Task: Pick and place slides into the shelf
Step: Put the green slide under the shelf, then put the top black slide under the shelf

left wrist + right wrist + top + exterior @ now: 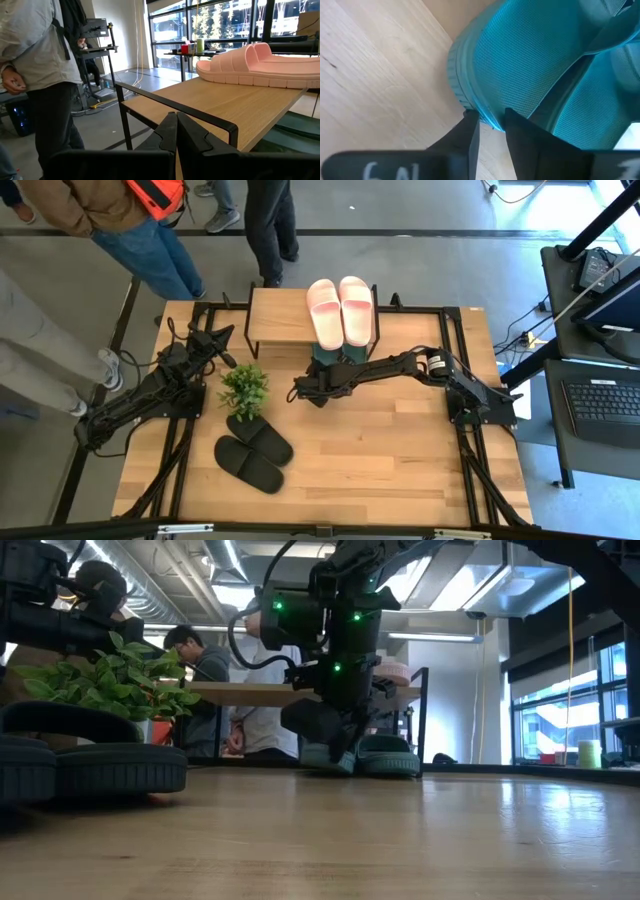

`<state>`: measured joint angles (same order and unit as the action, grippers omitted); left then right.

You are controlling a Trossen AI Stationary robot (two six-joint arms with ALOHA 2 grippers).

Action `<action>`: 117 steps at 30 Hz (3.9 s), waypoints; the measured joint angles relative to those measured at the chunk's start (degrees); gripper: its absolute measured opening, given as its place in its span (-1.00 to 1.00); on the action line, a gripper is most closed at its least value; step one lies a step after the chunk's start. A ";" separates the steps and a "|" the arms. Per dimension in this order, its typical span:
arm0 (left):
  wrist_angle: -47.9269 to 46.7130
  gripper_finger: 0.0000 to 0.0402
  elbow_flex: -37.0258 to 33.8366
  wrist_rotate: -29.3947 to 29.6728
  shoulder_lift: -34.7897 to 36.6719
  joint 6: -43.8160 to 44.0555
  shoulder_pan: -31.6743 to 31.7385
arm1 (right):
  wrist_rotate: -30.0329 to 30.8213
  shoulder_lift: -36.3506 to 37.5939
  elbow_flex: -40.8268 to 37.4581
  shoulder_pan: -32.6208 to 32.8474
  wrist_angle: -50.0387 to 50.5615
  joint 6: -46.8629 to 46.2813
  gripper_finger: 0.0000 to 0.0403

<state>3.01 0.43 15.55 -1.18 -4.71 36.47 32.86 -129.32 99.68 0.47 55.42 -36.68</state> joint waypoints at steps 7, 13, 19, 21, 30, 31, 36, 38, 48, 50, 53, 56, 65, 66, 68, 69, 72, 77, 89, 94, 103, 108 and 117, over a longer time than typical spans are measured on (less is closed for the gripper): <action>0.01 -1.00 -0.01 -0.02 -0.01 0.00 -0.01 | 0.09 0.00 0.00 -0.07 0.07 -0.31 -0.29; 0.00 -1.00 0.00 -0.01 0.00 0.00 -0.02 | -0.14 0.00 0.00 -0.04 0.04 -0.70 -0.22; 0.01 -1.00 -0.01 -0.02 -0.01 0.00 -0.02 | -1.25 0.00 0.00 0.00 0.01 -0.77 -0.21; 0.01 -1.00 0.01 0.00 -0.01 0.01 -0.01 | -1.27 0.00 -0.02 0.00 0.00 -0.77 -0.21; 0.01 -1.00 -0.01 -0.02 -0.01 0.02 0.00 | 0.28 0.00 -0.02 0.00 -0.42 -0.62 -0.21; 0.01 -1.00 0.01 -0.02 -0.01 0.02 -0.02 | 0.42 0.00 -0.02 -0.01 -0.42 -0.62 -0.21; -0.01 -1.00 0.01 -0.02 -0.01 0.02 0.00 | 0.48 0.00 -0.02 -0.15 -0.42 -0.55 -0.21; -0.01 -1.00 0.00 -0.03 -0.01 0.02 0.00 | 0.50 0.00 -0.02 -0.14 -0.40 -0.47 -0.21; 0.01 -1.00 -0.01 -0.02 -0.01 0.02 0.00 | 0.60 0.00 0.11 0.65 -0.12 -0.58 -0.21; 0.01 -1.00 0.00 -0.03 -0.01 0.03 -0.02 | 0.63 0.00 0.73 0.90 0.39 -0.36 -0.21; 0.00 -1.00 0.01 -0.03 -0.01 0.02 -0.02 | 0.66 0.00 1.75 1.03 0.34 1.01 -0.20; 0.01 -1.00 0.01 -0.04 0.00 0.02 -0.02 | 0.63 0.01 3.34 1.03 0.23 1.39 -0.12; -0.01 -1.00 0.01 -0.04 -0.01 0.02 -0.02 | 0.47 0.09 6.67 1.40 4.08 0.86 0.34; 0.00 -1.00 0.01 -0.04 -0.01 0.02 -0.02 | 0.38 0.09 7.11 1.64 4.42 0.48 0.38; 0.00 -1.00 0.01 -0.04 -0.01 0.02 -0.02 | -0.08 0.09 7.83 2.17 5.31 -0.57 0.42; 0.01 -1.00 0.00 -0.04 0.01 0.02 -0.01 | -0.67 0.09 8.17 2.52 5.93 -0.64 0.43; 0.00 -1.00 -0.01 -0.04 0.01 0.02 -0.02 | -3.25 0.09 9.11 3.65 5.92 -0.70 0.43; 0.00 -1.00 0.01 -0.04 0.00 0.02 -0.01 | -5.98 0.09 10.03 6.56 5.92 -0.73 0.42; -0.01 -1.00 0.01 -0.04 -0.01 0.12 -0.01 | -6.06 0.07 11.28 15.17 5.85 5.52 0.41; -0.01 -1.00 0.01 -0.15 0.01 0.15 -0.02 | -6.02 0.07 11.28 17.44 0.43 10.40 0.41; -0.27 -1.00 0.01 -3.07 -0.01 1.62 -0.04 | -6.03 0.07 11.28 17.68 -19.97 28.47 0.41; -0.36 -1.00 0.01 -3.26 0.00 1.62 -0.04 | -8.35 -0.30 11.27 16.85 -29.37 36.79 0.41; -0.42 -1.00 0.00 -3.26 -0.01 1.60 -0.04 | -12.12 -7.38 11.23 15.79 -43.23 52.70 0.41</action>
<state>2.59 0.44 12.29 -1.19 -3.11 36.42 20.74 -136.70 110.91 16.26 12.19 16.02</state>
